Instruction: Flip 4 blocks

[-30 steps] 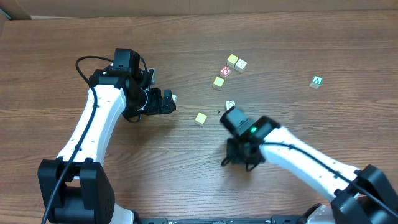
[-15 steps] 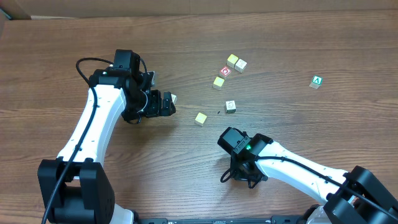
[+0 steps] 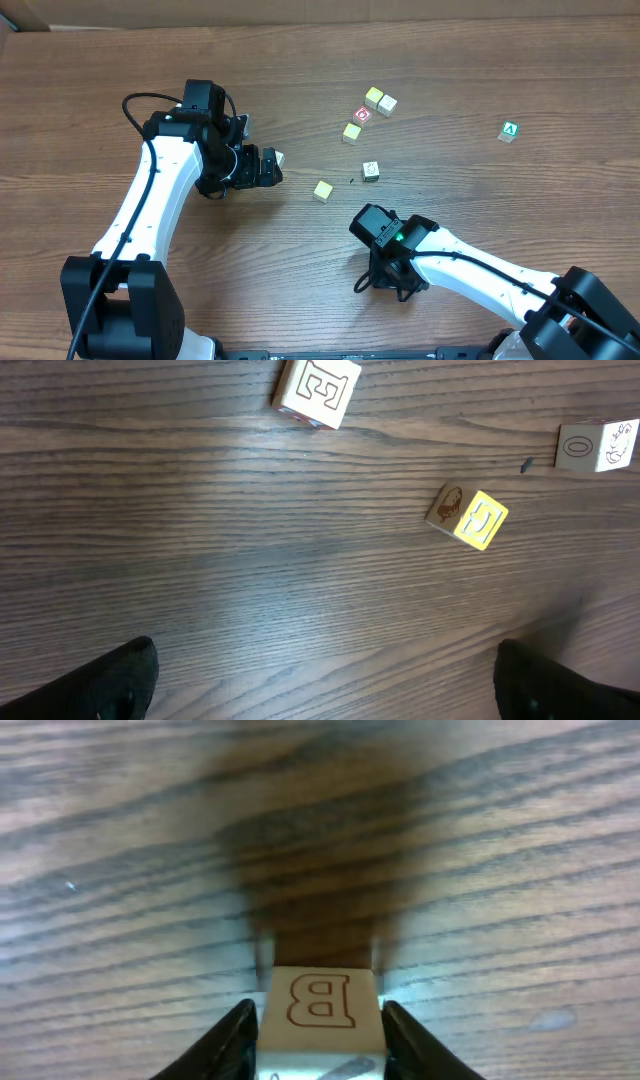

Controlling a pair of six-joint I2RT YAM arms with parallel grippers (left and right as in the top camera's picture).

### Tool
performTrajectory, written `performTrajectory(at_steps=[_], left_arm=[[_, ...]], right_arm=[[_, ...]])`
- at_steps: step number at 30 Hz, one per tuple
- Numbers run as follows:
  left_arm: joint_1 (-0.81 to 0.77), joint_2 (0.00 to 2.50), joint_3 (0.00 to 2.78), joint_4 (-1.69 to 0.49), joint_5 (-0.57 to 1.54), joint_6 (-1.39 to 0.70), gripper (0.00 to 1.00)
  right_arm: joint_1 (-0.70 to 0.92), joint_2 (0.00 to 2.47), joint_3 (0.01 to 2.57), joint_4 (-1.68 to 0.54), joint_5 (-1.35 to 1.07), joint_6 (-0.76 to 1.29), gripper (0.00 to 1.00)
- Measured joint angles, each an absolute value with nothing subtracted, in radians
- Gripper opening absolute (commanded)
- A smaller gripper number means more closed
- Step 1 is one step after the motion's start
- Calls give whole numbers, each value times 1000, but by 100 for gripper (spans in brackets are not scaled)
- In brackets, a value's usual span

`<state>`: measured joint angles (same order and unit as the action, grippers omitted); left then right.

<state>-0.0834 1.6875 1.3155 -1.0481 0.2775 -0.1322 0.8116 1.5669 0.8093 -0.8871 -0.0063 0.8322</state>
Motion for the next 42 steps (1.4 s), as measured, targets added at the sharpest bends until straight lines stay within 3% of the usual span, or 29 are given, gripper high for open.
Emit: performTrajectory(at_steps=[10,15,16,17,18,25,28,32,34,35,39,42], left_arm=[[-83,1687,1316,-1048,278,-132,100],[-83,1687,1316,-1048,278,-132,100],[-83,1687,1316,-1047,277,-132,100],[-83,1687,1316,-1047,278,-132,100],[-83,1687,1316,-1043,277,-132,100],[-84,1687,1316,-1024,299,-120,98],[-106,1688,1316,-1008,334,-78,93],[-218,1723,1316,-960,345,-31,73],[-284,1760,1316,-933,333,-13,86],[-306,1773,1316,-922,326,-7,86],[-389,1842,1316,-867,294,31,85],[-424,1885,1316,-828,255,46,73]], right_arm=[[810,1567,826,-910,15,834,57],[765,1567,962,-1023,56,823,61],[750,1567,1012,-1047,64,817,65],[738,1568,1053,-1066,67,812,91],[724,1568,1106,-1094,74,809,100],[645,1565,1439,-1271,81,796,100],[609,1559,1496,-1319,64,787,100],[536,1524,1507,-1371,40,781,100],[501,1491,1507,-1395,28,774,100],[492,1480,1507,-1401,25,772,100],[464,1399,1507,-1428,11,751,100],[464,1351,1507,-1443,3,743,100]])
